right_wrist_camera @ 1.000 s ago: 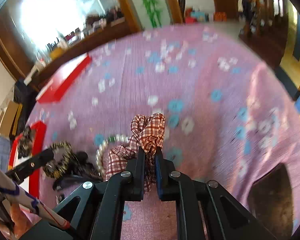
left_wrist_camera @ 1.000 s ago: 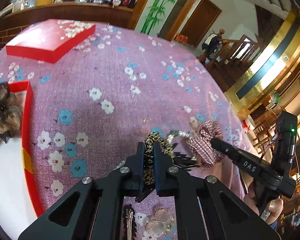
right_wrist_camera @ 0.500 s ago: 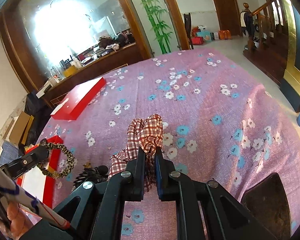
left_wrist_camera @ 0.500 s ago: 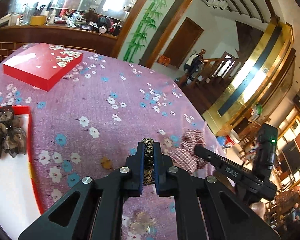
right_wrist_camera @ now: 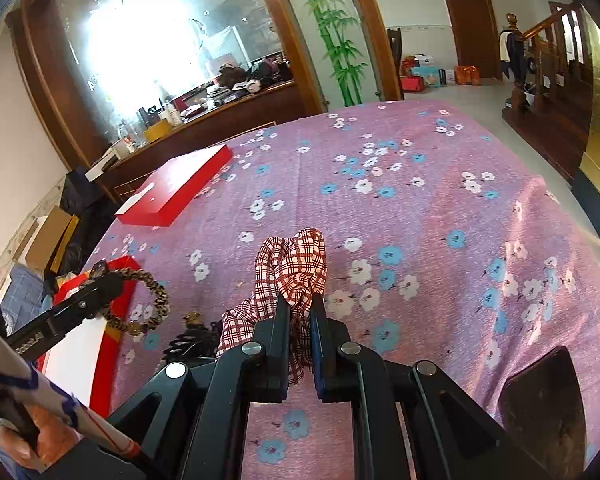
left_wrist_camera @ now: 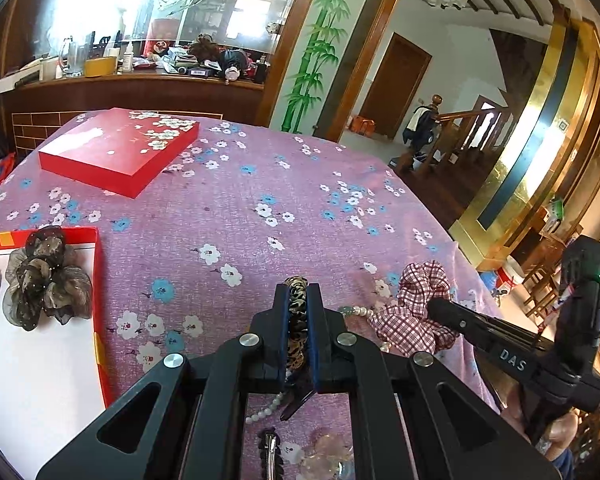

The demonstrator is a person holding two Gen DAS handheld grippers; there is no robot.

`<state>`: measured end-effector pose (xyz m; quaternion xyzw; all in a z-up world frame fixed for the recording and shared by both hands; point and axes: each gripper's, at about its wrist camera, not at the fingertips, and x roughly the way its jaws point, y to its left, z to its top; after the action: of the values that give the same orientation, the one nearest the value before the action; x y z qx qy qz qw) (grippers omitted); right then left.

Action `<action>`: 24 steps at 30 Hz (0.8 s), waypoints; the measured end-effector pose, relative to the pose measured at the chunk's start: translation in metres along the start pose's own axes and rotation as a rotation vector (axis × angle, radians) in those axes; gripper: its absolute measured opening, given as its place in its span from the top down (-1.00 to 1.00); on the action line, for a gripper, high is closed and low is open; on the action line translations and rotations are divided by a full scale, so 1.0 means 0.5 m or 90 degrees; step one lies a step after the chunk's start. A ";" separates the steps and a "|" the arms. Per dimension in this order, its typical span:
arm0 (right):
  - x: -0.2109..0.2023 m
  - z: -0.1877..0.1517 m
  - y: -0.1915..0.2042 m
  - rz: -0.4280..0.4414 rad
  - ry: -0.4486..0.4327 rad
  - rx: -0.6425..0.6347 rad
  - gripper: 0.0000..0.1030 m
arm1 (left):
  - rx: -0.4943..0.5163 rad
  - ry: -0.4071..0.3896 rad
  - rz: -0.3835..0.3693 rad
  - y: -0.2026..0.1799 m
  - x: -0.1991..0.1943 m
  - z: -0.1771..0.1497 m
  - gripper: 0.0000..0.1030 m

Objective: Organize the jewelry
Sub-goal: 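Lift both held items and carry them toward the red box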

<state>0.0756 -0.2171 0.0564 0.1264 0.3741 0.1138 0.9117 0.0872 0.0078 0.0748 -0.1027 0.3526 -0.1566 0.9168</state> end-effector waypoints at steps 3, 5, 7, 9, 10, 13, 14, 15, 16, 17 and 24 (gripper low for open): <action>-0.003 -0.004 0.014 0.005 -0.002 -0.015 0.82 | 0.009 -0.003 0.016 -0.003 0.001 -0.004 0.86; -0.002 -0.005 0.020 0.007 -0.003 -0.021 0.82 | 0.015 -0.003 0.020 -0.005 0.003 -0.006 0.86; -0.006 -0.007 0.028 0.008 -0.008 -0.027 0.82 | 0.019 -0.007 0.024 -0.008 0.000 -0.008 0.86; -0.009 -0.007 0.036 0.006 -0.017 -0.036 0.82 | 0.021 -0.015 0.027 -0.008 -0.004 -0.007 0.86; -0.011 -0.008 0.040 0.004 -0.021 -0.040 0.82 | 0.020 -0.018 0.027 -0.007 -0.007 -0.008 0.86; -0.009 -0.008 0.047 -0.008 -0.032 -0.052 0.82 | 0.016 -0.020 0.025 -0.006 -0.009 -0.007 0.86; -0.006 -0.008 0.048 -0.012 -0.031 -0.055 0.82 | 0.016 -0.021 0.027 -0.006 -0.007 -0.008 0.86; -0.001 -0.008 0.048 -0.016 -0.028 -0.057 0.82 | 0.017 -0.020 0.028 -0.006 -0.005 -0.010 0.86; 0.003 -0.008 0.048 -0.020 -0.025 -0.060 0.82 | 0.019 -0.018 0.030 -0.009 -0.003 -0.011 0.86; 0.005 -0.007 0.047 -0.021 -0.023 -0.060 0.82 | 0.020 -0.015 0.034 -0.009 0.001 -0.013 0.86; 0.015 -0.004 0.030 -0.020 -0.015 -0.046 0.82 | 0.025 -0.016 0.042 -0.013 0.006 -0.018 0.86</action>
<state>0.0778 -0.2004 0.0546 0.0886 0.3605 0.1117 0.9218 0.0819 -0.0001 0.0684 -0.0749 0.3408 -0.1323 0.9278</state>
